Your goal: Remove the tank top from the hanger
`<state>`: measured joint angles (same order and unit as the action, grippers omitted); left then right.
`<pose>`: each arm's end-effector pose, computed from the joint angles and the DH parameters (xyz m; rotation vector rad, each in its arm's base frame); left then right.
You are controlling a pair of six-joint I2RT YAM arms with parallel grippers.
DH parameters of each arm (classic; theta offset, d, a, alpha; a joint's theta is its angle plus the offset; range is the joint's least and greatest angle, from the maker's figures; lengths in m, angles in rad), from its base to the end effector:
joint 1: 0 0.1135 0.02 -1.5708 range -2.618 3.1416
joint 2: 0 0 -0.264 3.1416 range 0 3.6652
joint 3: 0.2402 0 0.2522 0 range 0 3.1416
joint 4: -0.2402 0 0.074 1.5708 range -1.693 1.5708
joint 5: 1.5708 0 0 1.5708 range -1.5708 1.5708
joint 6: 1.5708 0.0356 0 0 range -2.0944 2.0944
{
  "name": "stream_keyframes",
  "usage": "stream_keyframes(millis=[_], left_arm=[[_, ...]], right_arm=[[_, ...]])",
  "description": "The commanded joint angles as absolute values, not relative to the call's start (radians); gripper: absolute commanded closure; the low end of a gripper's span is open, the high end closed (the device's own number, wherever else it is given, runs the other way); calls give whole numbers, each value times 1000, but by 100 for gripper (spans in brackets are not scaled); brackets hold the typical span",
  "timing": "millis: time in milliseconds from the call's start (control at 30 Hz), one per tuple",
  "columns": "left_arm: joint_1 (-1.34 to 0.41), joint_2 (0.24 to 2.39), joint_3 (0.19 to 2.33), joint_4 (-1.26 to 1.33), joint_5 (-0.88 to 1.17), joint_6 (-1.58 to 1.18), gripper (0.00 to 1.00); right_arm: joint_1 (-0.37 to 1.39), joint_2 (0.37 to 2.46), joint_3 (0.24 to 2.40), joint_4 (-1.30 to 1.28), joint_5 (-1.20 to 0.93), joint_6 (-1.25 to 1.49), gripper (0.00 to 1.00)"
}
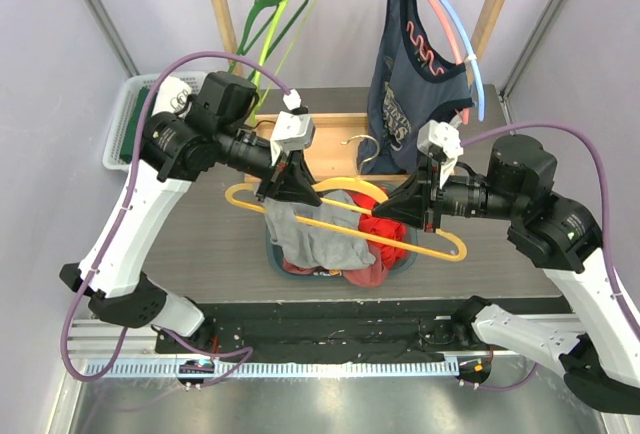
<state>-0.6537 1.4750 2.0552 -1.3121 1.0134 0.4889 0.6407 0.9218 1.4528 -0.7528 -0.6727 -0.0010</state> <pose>0.1688 -0.1674 0.4987 1.5731 1.4858 -1.2390 0.0995 0.1018 0.4772 -1.0451 1.5493 1.0499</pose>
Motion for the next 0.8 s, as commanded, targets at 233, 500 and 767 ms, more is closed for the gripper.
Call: stream_keyframes(millis=[233, 500, 767], left_arm=[[-646, 1451, 2086, -1108, 852, 353, 24], [-646, 1355, 2022, -1042, 537, 328, 16], [-646, 1177, 1783, -996, 506, 224, 12]], right_arm=[[640, 867, 1486, -764, -549, 43, 99], [638, 856, 1526, -807, -468, 12, 99], [640, 825, 1549, -856, -422, 6, 99]])
